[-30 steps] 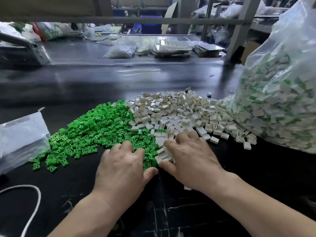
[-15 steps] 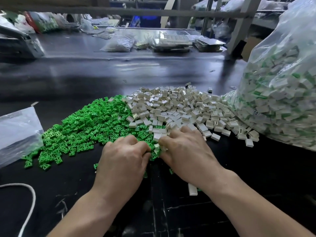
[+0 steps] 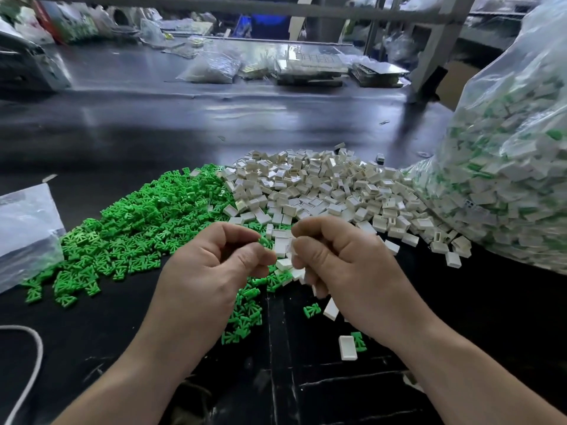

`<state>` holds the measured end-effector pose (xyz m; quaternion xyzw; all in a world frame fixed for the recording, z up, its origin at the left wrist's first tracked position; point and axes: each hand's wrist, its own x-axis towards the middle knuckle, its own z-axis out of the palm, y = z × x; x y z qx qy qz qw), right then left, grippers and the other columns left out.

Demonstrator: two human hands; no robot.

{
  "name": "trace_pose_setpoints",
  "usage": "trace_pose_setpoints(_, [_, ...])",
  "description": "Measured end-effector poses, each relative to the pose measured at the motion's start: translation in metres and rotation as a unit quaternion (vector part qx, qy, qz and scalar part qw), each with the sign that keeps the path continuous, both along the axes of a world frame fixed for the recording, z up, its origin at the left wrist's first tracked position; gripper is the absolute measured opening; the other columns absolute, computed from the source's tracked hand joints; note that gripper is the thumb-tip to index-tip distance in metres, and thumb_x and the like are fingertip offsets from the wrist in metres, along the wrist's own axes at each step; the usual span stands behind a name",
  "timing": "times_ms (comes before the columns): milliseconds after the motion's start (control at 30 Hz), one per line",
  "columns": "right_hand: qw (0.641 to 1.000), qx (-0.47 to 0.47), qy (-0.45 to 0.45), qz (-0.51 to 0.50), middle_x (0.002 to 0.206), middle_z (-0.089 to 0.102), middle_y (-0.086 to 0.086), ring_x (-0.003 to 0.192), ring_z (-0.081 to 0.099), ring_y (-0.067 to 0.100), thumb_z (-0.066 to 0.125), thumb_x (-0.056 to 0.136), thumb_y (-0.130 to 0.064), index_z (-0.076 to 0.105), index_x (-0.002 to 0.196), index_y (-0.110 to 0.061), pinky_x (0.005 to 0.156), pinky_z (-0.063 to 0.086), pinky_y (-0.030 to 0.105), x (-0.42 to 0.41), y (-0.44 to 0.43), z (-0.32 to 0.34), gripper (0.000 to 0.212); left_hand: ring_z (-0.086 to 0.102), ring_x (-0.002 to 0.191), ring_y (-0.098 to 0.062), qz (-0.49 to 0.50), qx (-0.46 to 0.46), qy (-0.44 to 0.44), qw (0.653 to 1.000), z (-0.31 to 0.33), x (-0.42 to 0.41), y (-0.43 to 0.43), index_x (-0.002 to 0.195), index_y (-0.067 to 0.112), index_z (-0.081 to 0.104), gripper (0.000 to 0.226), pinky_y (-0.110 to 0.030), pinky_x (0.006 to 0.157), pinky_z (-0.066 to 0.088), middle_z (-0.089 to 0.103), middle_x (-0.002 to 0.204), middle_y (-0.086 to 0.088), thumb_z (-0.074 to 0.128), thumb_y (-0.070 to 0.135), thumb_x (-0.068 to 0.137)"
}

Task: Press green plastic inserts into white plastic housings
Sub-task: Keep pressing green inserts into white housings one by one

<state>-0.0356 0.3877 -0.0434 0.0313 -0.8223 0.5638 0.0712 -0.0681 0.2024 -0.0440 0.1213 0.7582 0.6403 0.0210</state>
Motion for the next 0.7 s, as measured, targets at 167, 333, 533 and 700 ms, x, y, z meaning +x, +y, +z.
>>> trace_pose_setpoints(167, [0.966,-0.232,-0.076,0.089,0.085,0.071,0.002,0.072,0.066,0.017,0.072,0.081,-0.029,0.075,0.102,-0.020,0.063,0.056,0.026,-0.0005,-0.0024,-0.0003,0.023,0.072,0.082,-0.019,-0.036,0.096,-0.063,0.993,0.0034,-0.0028,-0.0005,0.087,0.028,0.072,0.023,-0.025,0.058,0.055,0.075,0.089,-0.005,0.071,0.040,0.067])
trace_pose_setpoints(333, [0.956,-0.265,-0.075,0.100,0.091,0.072,0.007,0.075,0.067,0.020,0.070,0.086,-0.020,0.074,0.099,-0.016,0.065,0.057,0.028,-0.0029,-0.0010,-0.0019,0.013,0.071,0.077,-0.021,-0.049,0.140,-0.082,0.986,0.0020,-0.0027,0.0019,0.088,0.025,0.073,0.029,-0.025,0.055,0.054,0.074,0.086,-0.011,0.075,0.040,0.063])
trace_pose_setpoints(533, [0.951,-0.275,-0.079,0.117,0.089,0.071,0.004,0.075,0.067,0.020,0.066,0.089,-0.014,0.073,0.108,-0.022,0.065,0.057,0.029,0.0008,-0.0021,0.0015,0.021,0.069,0.078,-0.018,-0.082,0.171,-0.092,0.978,0.0039,-0.0006,0.0028,0.106,0.024,0.073,0.036,-0.024,0.058,0.054,0.072,0.086,-0.012,0.070,0.032,0.071])
trace_pose_setpoints(700, [0.950,-0.272,-0.117,0.102,0.081,0.067,0.005,0.063,0.064,0.021,0.065,0.087,-0.015,0.074,0.104,-0.020,0.053,0.055,0.030,0.0006,-0.0038,0.0039,0.020,0.072,0.073,-0.025,-0.063,0.231,-0.142,0.960,0.0034,-0.0012,0.0019,0.091,0.017,0.073,0.016,-0.024,0.052,0.053,0.073,0.089,-0.019,0.070,0.021,0.076])
